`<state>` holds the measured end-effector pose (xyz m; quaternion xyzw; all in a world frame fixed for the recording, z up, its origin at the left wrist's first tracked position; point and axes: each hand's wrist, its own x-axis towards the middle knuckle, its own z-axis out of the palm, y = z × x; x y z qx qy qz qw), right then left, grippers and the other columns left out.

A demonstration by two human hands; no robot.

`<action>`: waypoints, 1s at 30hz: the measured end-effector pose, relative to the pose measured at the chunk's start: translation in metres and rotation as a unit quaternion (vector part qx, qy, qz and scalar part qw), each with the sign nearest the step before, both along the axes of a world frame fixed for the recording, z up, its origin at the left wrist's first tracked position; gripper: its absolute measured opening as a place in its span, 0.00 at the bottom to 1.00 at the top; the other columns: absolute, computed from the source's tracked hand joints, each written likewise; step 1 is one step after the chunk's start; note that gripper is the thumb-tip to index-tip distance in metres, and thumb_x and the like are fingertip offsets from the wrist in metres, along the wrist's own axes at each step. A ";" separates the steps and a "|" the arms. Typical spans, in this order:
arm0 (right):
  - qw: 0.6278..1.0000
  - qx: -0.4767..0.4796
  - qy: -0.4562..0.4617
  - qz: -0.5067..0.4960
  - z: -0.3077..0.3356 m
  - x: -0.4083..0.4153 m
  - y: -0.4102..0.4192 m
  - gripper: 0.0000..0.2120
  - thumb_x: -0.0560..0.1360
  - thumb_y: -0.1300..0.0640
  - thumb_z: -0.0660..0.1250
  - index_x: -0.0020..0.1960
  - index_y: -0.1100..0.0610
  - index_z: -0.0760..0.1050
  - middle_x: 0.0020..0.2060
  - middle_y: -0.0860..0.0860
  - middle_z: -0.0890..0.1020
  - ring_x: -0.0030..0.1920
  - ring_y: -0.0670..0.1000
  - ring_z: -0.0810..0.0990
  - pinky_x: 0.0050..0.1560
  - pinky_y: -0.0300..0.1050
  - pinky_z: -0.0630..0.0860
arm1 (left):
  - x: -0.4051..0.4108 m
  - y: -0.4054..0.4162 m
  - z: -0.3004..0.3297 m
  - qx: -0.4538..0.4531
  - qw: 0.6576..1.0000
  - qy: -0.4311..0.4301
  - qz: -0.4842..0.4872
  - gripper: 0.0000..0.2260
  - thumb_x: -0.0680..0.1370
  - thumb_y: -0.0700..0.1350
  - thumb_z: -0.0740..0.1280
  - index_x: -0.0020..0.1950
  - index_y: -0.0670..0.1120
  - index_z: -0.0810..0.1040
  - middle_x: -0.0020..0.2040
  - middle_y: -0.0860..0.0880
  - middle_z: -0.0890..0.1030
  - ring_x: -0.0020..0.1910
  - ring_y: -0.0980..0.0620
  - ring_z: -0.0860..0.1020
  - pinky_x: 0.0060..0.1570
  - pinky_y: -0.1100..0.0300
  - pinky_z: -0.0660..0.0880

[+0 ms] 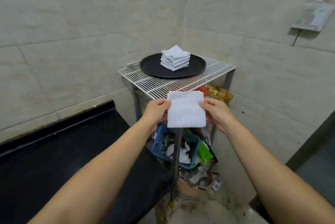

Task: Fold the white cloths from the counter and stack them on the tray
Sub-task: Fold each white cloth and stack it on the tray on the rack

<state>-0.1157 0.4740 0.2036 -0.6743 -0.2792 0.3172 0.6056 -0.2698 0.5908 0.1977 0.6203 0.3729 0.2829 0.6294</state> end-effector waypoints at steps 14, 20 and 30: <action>0.975 0.039 -0.184 0.117 0.101 0.215 0.252 0.08 0.77 0.58 0.63 0.47 0.61 0.79 0.47 0.57 0.83 0.48 0.54 0.79 0.49 0.48 0.74 | 0.198 0.191 0.088 0.085 0.970 -0.049 0.223 0.04 0.79 0.42 0.64 0.48 0.42 0.74 0.39 0.46 0.74 0.34 0.52 0.72 0.28 0.61 0.70; 0.961 -0.003 -0.175 0.213 0.105 0.250 0.343 0.14 0.75 0.62 0.65 0.55 0.74 0.75 0.56 0.70 0.78 0.43 0.52 0.74 0.41 0.45 0.68 | 0.225 0.243 0.092 0.031 0.960 -0.015 0.278 0.13 0.79 0.38 0.63 0.37 0.45 0.65 0.33 0.47 0.70 0.29 0.52 0.70 0.23 0.63 0.73; 0.938 -0.041 -0.194 0.283 0.062 0.267 0.372 0.11 0.75 0.60 0.66 0.56 0.62 0.79 0.49 0.53 0.81 0.49 0.50 0.78 0.49 0.44 0.73 | 0.230 0.253 0.051 0.078 0.935 0.099 0.331 0.09 0.76 0.39 0.65 0.39 0.44 0.67 0.28 0.45 0.72 0.20 0.53 0.69 0.19 0.63 0.65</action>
